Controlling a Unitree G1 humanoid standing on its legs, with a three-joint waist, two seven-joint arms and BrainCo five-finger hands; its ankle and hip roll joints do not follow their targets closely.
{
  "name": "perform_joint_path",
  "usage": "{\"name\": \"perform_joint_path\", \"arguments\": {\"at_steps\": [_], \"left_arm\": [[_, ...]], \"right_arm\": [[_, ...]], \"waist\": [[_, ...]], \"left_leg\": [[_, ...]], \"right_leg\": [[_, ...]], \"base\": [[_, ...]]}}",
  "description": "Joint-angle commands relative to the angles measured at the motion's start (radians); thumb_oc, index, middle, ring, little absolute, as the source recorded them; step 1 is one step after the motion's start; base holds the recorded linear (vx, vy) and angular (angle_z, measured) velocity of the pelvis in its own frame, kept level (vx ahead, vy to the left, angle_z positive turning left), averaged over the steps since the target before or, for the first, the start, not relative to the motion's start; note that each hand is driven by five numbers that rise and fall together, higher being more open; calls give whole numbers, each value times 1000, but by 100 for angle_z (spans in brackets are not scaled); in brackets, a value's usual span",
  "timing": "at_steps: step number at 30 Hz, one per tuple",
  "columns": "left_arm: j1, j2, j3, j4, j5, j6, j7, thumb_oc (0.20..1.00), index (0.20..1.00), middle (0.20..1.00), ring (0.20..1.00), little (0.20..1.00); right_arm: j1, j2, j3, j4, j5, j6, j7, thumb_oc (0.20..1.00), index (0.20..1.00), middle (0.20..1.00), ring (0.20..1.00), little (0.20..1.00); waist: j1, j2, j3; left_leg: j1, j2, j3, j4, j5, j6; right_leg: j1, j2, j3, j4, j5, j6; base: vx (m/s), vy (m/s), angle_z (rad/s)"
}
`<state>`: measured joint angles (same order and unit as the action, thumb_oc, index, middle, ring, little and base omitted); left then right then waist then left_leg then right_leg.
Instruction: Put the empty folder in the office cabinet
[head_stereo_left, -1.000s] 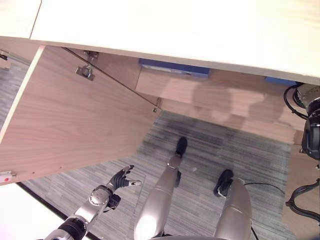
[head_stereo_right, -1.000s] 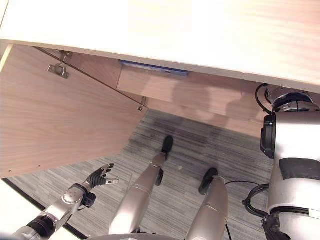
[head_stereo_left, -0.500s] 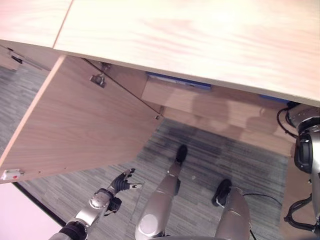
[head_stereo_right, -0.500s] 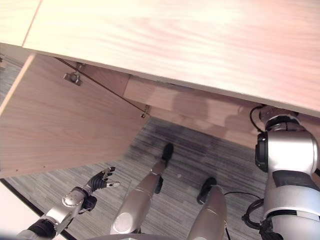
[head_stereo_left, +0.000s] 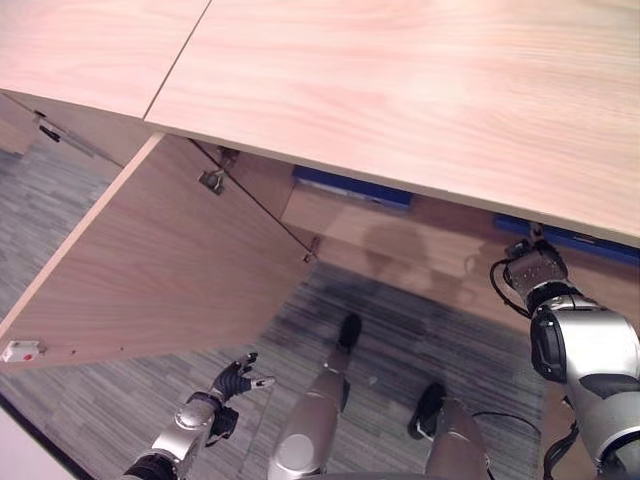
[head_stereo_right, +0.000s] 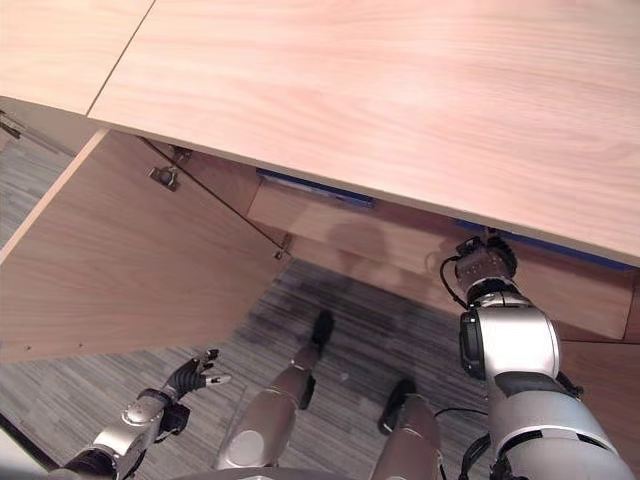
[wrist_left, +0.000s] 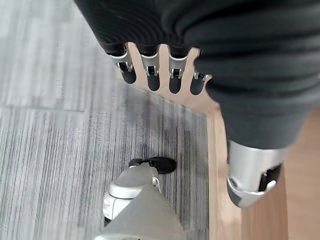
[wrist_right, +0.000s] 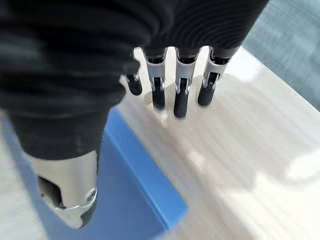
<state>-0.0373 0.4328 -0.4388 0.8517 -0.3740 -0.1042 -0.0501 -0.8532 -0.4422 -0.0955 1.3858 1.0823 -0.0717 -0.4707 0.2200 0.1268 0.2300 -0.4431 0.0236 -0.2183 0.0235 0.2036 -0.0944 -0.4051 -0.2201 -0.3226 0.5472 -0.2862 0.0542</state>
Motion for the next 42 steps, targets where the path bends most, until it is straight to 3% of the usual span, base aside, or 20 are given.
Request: {"name": "perform_joint_path", "arguments": {"at_steps": [1, 11, 13, 20, 22, 26, 33, 36, 38, 40, 42], "left_arm": [[-59, 18, 10, 35, 15, -22, 9, 1000, 1000, 1000, 1000, 1000], [-36, -38, 104, 177, 39, -27, 21, 1000, 1000, 1000, 1000, 1000], [-32, -56, 129, 220, 61, -26, 21, 1000, 1000, 1000, 1000, 1000], [-23, -87, 181, 302, 113, -28, 33, 1000, 1000, 1000, 1000, 1000], [-9, -97, 214, 315, 116, -36, 35, 1000, 1000, 1000, 1000, 1000], [10, -99, 258, 321, 115, -44, 25, 1000, 1000, 1000, 1000, 1000], [41, -83, 316, 325, 138, -61, -18, 1000, 1000, 1000, 1000, 1000], [18, -71, 343, 317, 94, -78, -46, 1000, 1000, 1000, 1000, 1000], [-7, -77, 352, 314, 71, -85, -47, 1000, 1000, 1000, 1000, 1000], [-23, -93, 367, 307, 39, -92, -34, 1000, 1000, 1000, 1000, 1000], [-22, -109, 370, 289, 45, -98, -16, 1000, 1000, 1000, 1000, 1000]], "right_arm": [[22, 4, -60, -15, 33, -73, 50, 1000, 1000, 1000, 1000, 1000], [299, 168, -60, -161, -58, -134, 107, 1000, 1000, 1000, 1000, 1000], [400, 226, -38, -220, -93, -149, 134, 1000, 1000, 1000, 1000, 1000], [567, 297, 24, -331, -173, -144, 192, 1000, 1000, 1000, 1000, 1000], [647, 304, 82, -398, -260, -129, 238, 1000, 1000, 1000, 1000, 1000], [735, 283, 136, -460, -400, -125, 293, 1000, 1000, 1000, 1000, 1000], [832, 181, 347, -644, -713, -112, 441, 1000, 1000, 1000, 1000, 1000], [835, 120, 422, -702, -784, -132, 494, 1000, 1000, 1000, 1000, 1000], [827, 97, 440, -719, -805, -137, 509, 1000, 1000, 1000, 1000, 1000], [802, 80, 463, -710, -837, -135, 499, 1000, 1000, 1000, 1000, 1000], [777, 69, 488, -688, -867, -126, 496, 1000, 1000, 1000, 1000, 1000]], "waist": [[11, -29, 48], [-33, -60, -1], [-56, -79, -26], [-99, -113, -82], [-118, -125, -103], [-133, -130, -119], [-133, -134, -128], [-107, -109, -117], [-103, -100, -102], [-103, -101, -91], [-116, -107, -88]], "left_leg": [[103, 51, -14, -27, -138, -38], [217, 75, -4, -81, -129, -43], [248, 84, 7, -90, -133, -45], [323, 99, 35, -96, -157, -48], [363, 109, 57, -99, -168, -48], [394, 120, 74, -101, -173, -51], [435, 155, 80, -93, -156, -72], [370, 167, 53, -101, -57, -118], [310, 153, 46, -111, -23, -136], [274, 149, 97, -109, -7, -131], [286, 182, 249, -83, -17, -96]], "right_leg": [[131, -36, 45, -195, 116, 101], [244, -26, 24, -276, 156, 112], [277, -16, 23, -315, 171, 116], [345, 0, 33, -378, 198, 123], [372, 8, 48, -401, 208, 125], [392, 18, 62, -411, 207, 125], [429, 42, 75, -392, 164, 104], [442, 68, 32, -427, 146, 89], [433, 67, -8, -435, 144, 82], [427, 56, -38, -464, 164, 86], [408, 26, -72, -472, 195, 89]], "base": [[106, 36, -14], [70, 20, 1], [72, 15, -4], [74, 15, -9], [70, 20, -15], [28, 7, -21], [-25, -61, -12], [-166, -88, 3], [-253, -31, 32], [-234, 29, 90], [-295, 90, 82]]}}
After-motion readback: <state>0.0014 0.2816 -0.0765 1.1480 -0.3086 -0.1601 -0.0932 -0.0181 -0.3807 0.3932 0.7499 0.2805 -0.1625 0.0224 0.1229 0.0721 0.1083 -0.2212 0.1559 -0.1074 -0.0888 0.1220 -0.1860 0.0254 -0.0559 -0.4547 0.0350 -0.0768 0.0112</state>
